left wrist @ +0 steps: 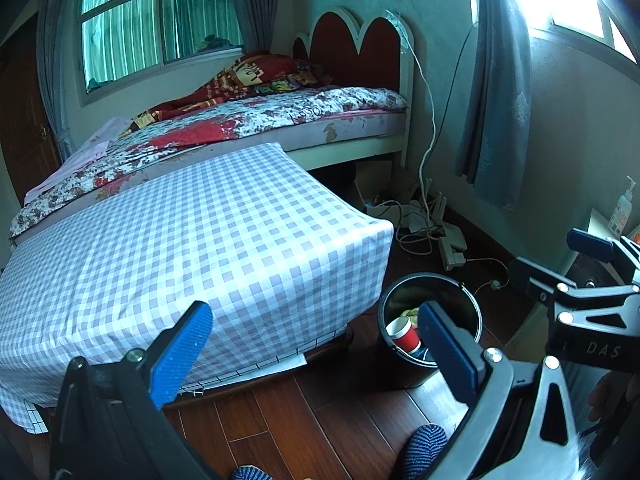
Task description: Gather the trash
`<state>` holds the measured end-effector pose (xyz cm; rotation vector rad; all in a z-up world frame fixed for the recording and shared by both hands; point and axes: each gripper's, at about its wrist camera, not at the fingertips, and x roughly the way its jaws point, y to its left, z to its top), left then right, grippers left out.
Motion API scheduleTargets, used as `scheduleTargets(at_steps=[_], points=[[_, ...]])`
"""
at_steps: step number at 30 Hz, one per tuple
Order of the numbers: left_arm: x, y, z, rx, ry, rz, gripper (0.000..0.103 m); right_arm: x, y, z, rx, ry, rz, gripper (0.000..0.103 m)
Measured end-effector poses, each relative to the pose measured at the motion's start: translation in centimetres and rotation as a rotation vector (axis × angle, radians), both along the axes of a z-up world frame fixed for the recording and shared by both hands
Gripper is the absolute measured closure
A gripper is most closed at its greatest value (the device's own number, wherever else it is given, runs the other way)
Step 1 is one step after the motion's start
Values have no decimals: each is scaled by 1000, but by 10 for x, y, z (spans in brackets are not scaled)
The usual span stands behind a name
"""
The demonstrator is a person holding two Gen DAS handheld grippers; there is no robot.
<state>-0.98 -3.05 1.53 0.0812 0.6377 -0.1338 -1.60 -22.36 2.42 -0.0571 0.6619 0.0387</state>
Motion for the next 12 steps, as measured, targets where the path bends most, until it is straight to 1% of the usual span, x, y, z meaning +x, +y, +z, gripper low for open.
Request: scheduleTargets(at_steps=[6, 12], points=[[-3, 2, 0, -1, -17, -24, 1, -1, 0, -2, 0, 2, 0, 1], [-1, -2, -3, -11, 9, -63, 1, -3, 0, -4, 1, 5, -4, 1]])
